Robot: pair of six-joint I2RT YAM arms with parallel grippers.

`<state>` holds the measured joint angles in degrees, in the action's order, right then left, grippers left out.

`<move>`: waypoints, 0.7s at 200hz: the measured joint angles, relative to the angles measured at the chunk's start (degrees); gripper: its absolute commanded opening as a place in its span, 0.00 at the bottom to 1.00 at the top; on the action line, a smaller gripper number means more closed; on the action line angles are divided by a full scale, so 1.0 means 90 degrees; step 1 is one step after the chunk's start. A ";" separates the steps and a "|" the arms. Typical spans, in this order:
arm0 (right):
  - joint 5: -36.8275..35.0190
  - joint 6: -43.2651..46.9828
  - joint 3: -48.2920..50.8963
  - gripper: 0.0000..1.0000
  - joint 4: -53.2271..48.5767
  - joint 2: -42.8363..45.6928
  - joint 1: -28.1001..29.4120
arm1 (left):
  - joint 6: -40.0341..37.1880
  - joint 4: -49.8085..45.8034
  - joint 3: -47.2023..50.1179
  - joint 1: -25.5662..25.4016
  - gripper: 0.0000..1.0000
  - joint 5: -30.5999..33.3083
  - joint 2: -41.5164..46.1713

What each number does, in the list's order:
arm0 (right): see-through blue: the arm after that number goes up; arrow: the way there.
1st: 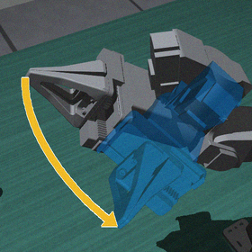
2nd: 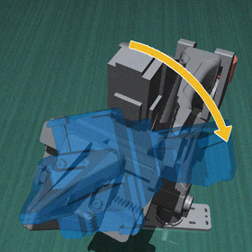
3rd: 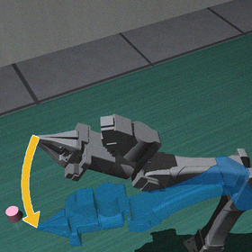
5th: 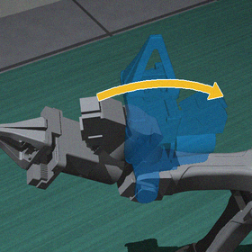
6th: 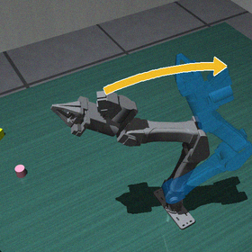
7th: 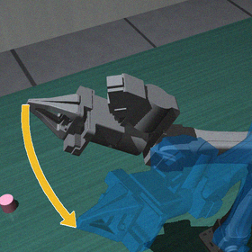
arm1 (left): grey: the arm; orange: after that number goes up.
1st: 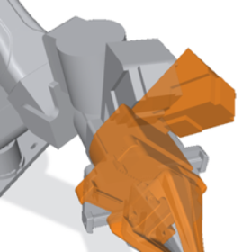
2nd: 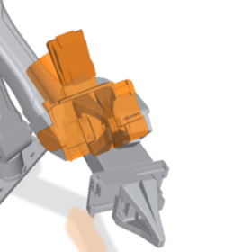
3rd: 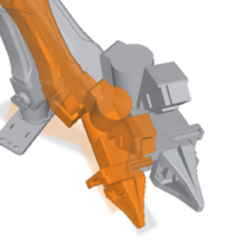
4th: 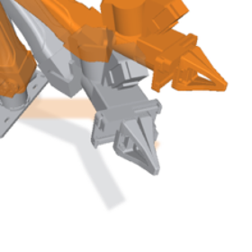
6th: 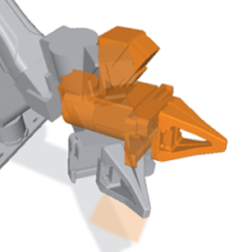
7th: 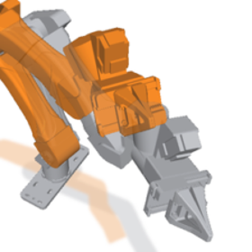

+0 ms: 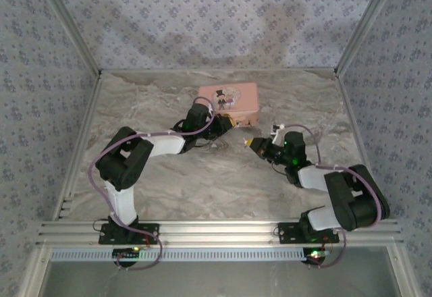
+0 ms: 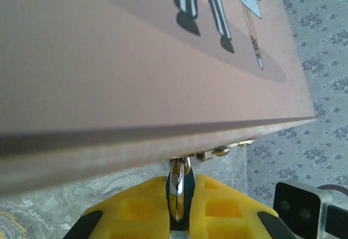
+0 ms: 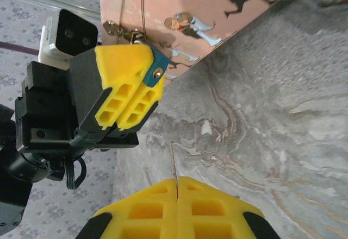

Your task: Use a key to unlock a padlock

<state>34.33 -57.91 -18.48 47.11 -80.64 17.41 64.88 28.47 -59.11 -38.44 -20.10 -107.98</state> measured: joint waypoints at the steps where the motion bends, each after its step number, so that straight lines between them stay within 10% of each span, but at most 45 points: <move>1: -0.0002 -0.0019 -0.0002 0.00 0.0029 -0.0019 0.0017 | 0.0002 0.0000 0.0000 0.0000 0.02 -0.0002 0.0000; 140: 0.0022 -0.0906 -0.0503 0.00 0.2106 -0.1698 0.0168 | 0.0471 0.0571 0.0092 0.0022 0.02 -0.0478 0.0000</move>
<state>34.52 -66.06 -23.00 66.06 -95.92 18.92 69.12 33.61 -58.28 -38.24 -24.40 -107.98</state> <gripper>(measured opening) 0.059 0.096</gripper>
